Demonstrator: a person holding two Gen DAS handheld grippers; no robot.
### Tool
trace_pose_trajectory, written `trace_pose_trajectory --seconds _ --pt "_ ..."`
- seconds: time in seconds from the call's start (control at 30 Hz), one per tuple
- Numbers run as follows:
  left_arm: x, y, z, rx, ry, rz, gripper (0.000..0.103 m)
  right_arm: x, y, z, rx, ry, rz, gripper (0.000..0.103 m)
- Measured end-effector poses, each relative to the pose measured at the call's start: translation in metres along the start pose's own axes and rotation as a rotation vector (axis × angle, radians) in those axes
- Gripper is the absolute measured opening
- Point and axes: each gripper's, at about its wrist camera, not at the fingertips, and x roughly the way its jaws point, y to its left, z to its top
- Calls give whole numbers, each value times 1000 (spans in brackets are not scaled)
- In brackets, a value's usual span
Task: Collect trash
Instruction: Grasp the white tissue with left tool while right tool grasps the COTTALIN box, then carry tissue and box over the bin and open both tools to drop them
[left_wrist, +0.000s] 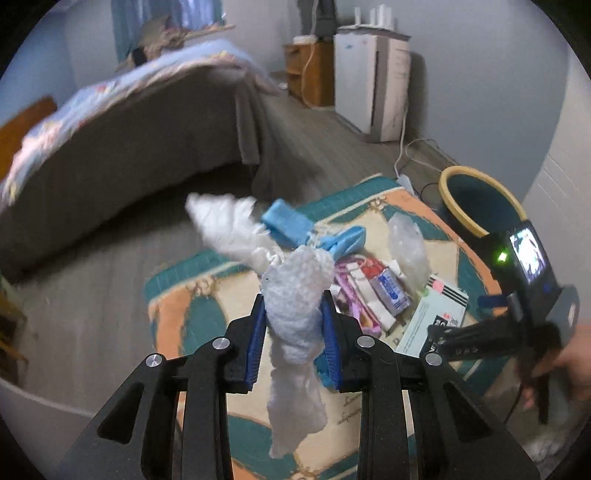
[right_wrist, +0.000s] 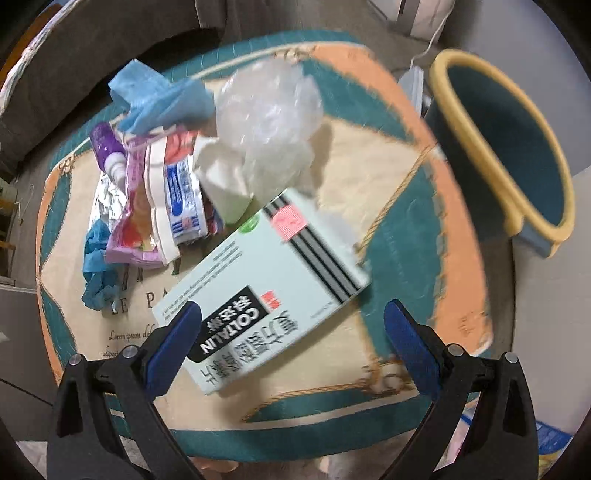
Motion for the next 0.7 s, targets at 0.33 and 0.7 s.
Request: trace_pose_trajectory --seconds 0.33,0.7 --pt "7 -2 3 25 -19 -37 30 21 15 19 73 -24 35 97" --pt "18 0 4 19 17 -52 30 37 45 23 -57 -25 -61 86"
